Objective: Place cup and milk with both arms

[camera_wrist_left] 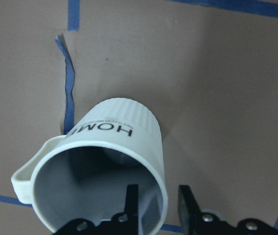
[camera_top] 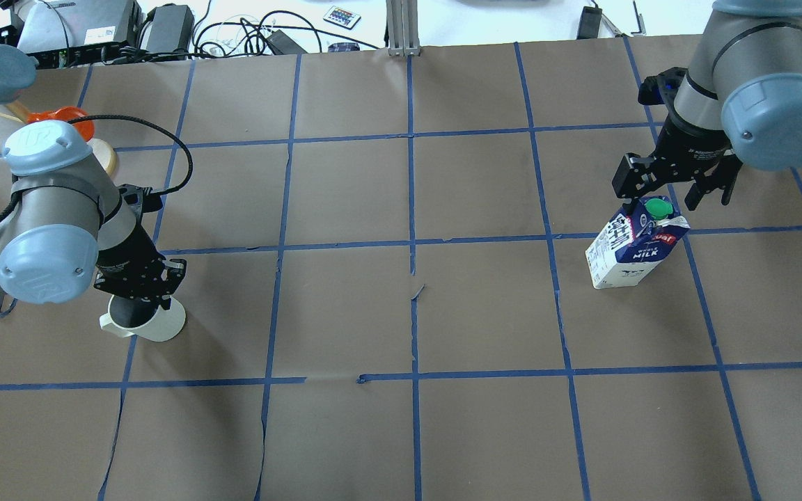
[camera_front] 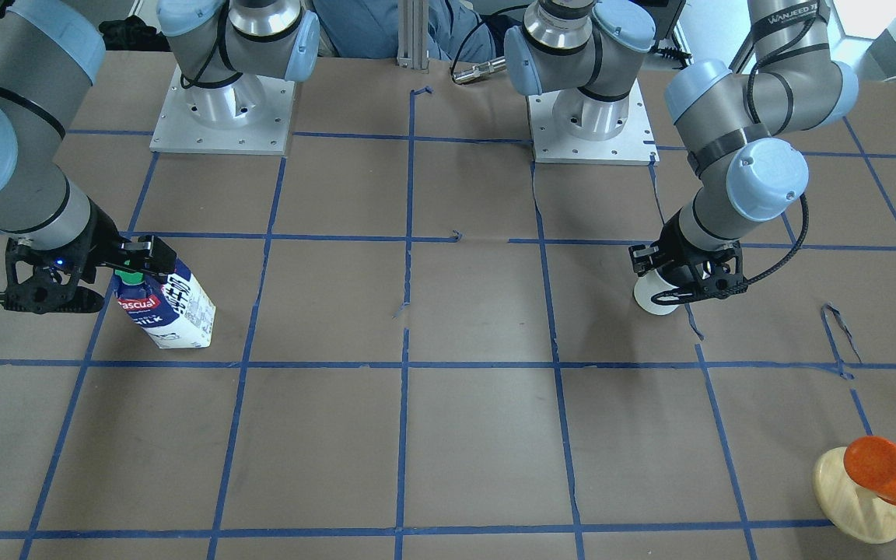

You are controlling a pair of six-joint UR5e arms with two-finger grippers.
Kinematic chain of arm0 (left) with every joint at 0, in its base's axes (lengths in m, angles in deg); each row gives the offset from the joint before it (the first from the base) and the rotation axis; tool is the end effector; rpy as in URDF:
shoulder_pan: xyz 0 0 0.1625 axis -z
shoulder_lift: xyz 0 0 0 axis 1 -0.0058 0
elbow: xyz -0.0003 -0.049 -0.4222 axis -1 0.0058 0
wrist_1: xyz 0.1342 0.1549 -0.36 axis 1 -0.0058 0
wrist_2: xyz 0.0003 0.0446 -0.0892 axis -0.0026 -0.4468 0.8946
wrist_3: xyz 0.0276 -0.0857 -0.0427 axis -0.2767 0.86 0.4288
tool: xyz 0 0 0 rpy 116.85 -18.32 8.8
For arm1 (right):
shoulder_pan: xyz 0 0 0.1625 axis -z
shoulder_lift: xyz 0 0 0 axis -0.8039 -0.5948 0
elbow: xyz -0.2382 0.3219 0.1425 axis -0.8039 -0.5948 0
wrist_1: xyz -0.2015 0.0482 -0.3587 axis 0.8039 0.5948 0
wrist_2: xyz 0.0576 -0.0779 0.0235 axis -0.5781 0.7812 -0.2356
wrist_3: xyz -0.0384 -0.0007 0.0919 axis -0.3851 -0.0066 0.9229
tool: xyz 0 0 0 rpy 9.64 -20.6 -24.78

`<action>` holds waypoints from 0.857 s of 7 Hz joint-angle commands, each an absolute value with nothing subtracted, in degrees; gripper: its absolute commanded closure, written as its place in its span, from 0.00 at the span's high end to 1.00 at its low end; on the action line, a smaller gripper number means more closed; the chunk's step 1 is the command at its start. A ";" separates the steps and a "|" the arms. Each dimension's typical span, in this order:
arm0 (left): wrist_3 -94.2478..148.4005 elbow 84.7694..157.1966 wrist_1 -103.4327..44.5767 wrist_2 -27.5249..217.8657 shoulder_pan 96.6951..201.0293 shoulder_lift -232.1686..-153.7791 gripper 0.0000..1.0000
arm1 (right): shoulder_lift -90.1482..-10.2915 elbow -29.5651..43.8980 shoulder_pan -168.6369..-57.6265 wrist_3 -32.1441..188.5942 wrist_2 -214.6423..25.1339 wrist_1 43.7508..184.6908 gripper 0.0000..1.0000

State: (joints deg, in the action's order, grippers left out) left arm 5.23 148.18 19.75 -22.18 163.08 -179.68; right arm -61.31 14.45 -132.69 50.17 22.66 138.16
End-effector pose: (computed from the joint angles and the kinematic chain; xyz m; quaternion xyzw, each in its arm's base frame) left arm 0.0097 -0.4643 0.2459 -0.0769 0.9907 0.1089 0.0287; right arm 0.0258 -0.5355 0.3395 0.0093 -0.9964 -0.0810 0.0229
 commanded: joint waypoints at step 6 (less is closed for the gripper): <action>33.55 140.24 16.71 -14.61 181.29 -180.15 0.00 | -61.27 14.45 -132.69 50.82 20.64 138.20 0.42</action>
State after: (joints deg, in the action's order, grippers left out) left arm 25.57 141.33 16.59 -15.58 176.26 -180.08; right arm -61.27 14.46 -132.72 50.71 21.33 138.17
